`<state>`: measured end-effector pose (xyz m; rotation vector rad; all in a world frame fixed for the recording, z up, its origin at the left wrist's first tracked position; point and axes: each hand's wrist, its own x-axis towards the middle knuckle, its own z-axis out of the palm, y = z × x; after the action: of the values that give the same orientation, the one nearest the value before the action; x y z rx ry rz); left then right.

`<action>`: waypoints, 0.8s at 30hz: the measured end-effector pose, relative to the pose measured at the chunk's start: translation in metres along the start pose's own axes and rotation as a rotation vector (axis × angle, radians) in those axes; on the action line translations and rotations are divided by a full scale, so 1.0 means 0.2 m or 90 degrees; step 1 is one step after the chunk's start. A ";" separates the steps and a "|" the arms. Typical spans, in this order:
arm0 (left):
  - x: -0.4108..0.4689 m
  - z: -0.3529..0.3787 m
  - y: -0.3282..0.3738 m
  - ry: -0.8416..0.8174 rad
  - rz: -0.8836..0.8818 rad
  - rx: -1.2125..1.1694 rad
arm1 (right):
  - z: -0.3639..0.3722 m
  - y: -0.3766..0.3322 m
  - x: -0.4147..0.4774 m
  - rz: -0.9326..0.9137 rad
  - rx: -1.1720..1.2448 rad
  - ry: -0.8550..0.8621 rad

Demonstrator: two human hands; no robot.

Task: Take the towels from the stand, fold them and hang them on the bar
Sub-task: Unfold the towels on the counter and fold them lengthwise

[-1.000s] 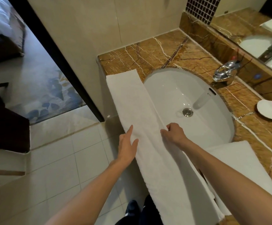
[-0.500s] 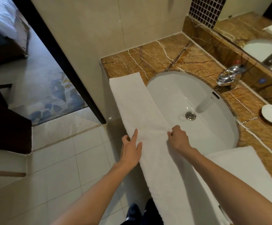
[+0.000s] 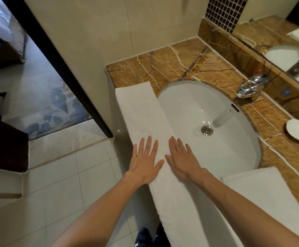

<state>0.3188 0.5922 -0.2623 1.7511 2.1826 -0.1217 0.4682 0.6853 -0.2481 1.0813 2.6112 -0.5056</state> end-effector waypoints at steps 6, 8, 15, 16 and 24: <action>0.06 -0.03 -0.02 0.014 0.013 0.022 | 0.02 -0.03 0.01 -0.062 -0.062 0.061; 0.09 -0.03 -0.03 0.009 0.018 0.016 | 0.03 -0.01 0.02 -0.063 -0.042 0.046; 0.15 -0.04 -0.07 0.014 0.015 0.016 | 0.02 -0.01 0.09 -0.062 -0.014 0.058; 0.16 -0.04 -0.07 0.012 0.015 0.018 | 0.02 -0.01 0.09 -0.061 -0.014 0.060; 0.14 -0.07 -0.03 0.024 0.021 0.047 | -0.02 -0.02 0.01 -0.039 0.036 0.095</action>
<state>0.3060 0.6211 -0.2595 1.8416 2.2006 -0.1643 0.4642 0.6855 -0.2443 1.0988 2.7832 -0.5340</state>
